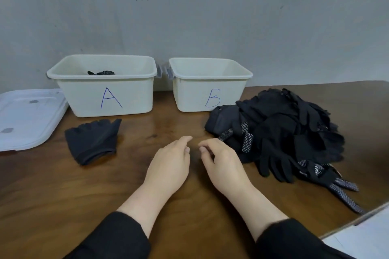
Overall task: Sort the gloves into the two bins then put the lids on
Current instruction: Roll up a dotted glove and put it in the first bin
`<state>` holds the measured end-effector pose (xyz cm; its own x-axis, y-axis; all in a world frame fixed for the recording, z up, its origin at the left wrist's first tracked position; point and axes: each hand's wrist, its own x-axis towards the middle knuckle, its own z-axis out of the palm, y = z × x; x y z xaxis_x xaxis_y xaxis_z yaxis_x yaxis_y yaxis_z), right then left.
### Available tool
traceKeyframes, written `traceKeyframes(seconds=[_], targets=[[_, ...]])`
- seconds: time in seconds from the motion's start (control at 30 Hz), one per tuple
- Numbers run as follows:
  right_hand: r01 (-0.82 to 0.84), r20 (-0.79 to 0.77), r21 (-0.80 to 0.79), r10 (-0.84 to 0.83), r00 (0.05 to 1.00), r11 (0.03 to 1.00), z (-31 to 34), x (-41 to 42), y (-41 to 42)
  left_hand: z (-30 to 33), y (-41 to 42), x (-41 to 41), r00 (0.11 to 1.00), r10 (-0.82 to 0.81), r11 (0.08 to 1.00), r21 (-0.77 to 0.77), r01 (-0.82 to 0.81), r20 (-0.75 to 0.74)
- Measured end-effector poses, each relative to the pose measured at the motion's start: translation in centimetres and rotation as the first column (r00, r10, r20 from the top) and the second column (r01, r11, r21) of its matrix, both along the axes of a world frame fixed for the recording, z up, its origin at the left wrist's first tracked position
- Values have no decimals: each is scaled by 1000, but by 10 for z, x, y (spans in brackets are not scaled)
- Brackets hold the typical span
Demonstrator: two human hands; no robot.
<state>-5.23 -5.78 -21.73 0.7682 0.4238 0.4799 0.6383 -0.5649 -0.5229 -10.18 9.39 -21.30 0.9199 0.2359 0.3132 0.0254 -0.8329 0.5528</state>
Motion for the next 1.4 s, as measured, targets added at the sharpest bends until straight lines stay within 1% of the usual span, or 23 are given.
traceKeyframes(seconds=[0.07, 0.17, 0.3, 0.4, 0.5, 0.6, 0.67, 0.7, 0.83, 0.97, 1.03, 1.07, 1.1, 1.17, 1.2, 1.23, 1.3, 1.37, 1.4], targets=[[3, 48, 1, -3, 999, 1000, 0, 0, -2, -1, -3, -4, 1000, -16, 1000, 8, 16, -19], [3, 121, -59, 4, 993, 998, 3, 6, -8, 0, -5, -7, 999, -38, 998, 48, 40, -30], [33, 216, -141, -2, 976, 989, 22, 22, -32, 3, -10, -12, 996, -87, 992, 92, 85, 14], [119, 268, -235, -54, 962, 965, 48, 43, -60, 6, -13, -16, 992, -107, 988, 114, 100, 63], [254, 303, -340, -150, 941, 905, 76, 69, -93, 7, -18, -16, 986, -125, 978, 179, 105, 108], [378, 303, -488, -254, 919, 786, 93, 93, -119, 9, -27, -16, 975, -147, 970, 215, 110, 169], [395, 266, -582, -292, 919, 711, 95, 105, -126, 9, -31, -16, 969, -163, 968, 219, 121, 185], [387, 241, -604, -302, 922, 697, 94, 109, -127, 9, -31, -16, 968, -169, 967, 222, 126, 185], [394, 208, -571, -338, 918, 720, 91, 120, -122, 8, -29, -18, 966, -177, 963, 236, 130, 189], [441, 200, -553, -402, 894, 707, 89, 125, -114, 7, -25, -19, 962, -183, 962, 241, 131, 205], [453, 198, -518, -413, 889, 726, 91, 127, -112, 6, -24, -18, 960, -179, 963, 237, 126, 215], [455, 187, -473, -419, 889, 755, 95, 127, -112, 6, -23, -18, 960, -172, 964, 236, 118, 220], [448, 158, -400, -422, 893, 800, 101, 125, -111, 6, -22, -18, 960, -165, 965, 238, 109, 228], [404, 101, -164, -392, 915, 900, 121, 121, -112, 7, -20, -17, 961, -154, 971, 218, 103, 232], [369, 82, -45, -365, 927, 928, 134, 119, -112, 8, -18, -17, 963, -148, 975, 195, 104, 226], [339, 74, 52, -342, 937, 939, 150, 115, -111, 9, -17, -17, 966, -140, 980, 168, 104, 219], [287, 34, 176, -298, 954, 942, 180, 111, -107, 9, -13, -16, 970, -113, 991, 101, 93, 214], [202, -80, 290, -187, 979, 935, 205, 102, -99, 9, -9, -17, 976, -80, 997, 15, 79, 201], [144, -165, 362, -89, 982, 921, 214, 97, -95, 10, -7, -18, 979, -66, 996, -48, 76, 193]])
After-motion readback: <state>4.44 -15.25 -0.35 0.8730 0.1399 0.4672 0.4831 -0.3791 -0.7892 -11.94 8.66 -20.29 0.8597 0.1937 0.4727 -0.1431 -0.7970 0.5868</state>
